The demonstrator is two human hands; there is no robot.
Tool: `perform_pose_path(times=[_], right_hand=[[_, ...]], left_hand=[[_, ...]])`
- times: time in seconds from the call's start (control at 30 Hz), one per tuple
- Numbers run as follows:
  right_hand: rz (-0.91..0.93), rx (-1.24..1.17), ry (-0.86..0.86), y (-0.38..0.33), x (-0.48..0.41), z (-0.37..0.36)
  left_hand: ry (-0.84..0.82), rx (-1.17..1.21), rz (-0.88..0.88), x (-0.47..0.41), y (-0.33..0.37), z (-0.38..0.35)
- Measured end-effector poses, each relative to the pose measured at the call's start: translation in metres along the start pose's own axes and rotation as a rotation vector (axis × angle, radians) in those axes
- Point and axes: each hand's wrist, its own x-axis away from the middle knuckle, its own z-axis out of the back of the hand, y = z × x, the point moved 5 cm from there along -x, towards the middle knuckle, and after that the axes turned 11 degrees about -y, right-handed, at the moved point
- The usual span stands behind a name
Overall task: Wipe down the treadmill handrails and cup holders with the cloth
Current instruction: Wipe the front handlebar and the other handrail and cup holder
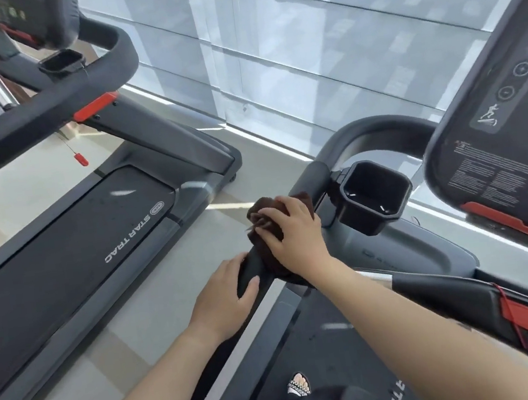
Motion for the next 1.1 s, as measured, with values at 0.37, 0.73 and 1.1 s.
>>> perform_pose_path(times=[0.37,0.73,1.1], right_hand=[[-0.063,0.12,-0.063,-0.024,0.003,-0.015],[-0.079,0.094,0.002,-0.057,0.058,-0.037],[-0.128,0.036,0.049,-0.06,0.069,-0.043]], left_hand=[[-0.077,-0.002,0.069,0.072,-0.035,0.002],[-0.061,0.093,0.077,0.074,-0.049,0.005],[-0.04,0.094,0.067,0.073,-0.043,0.007]])
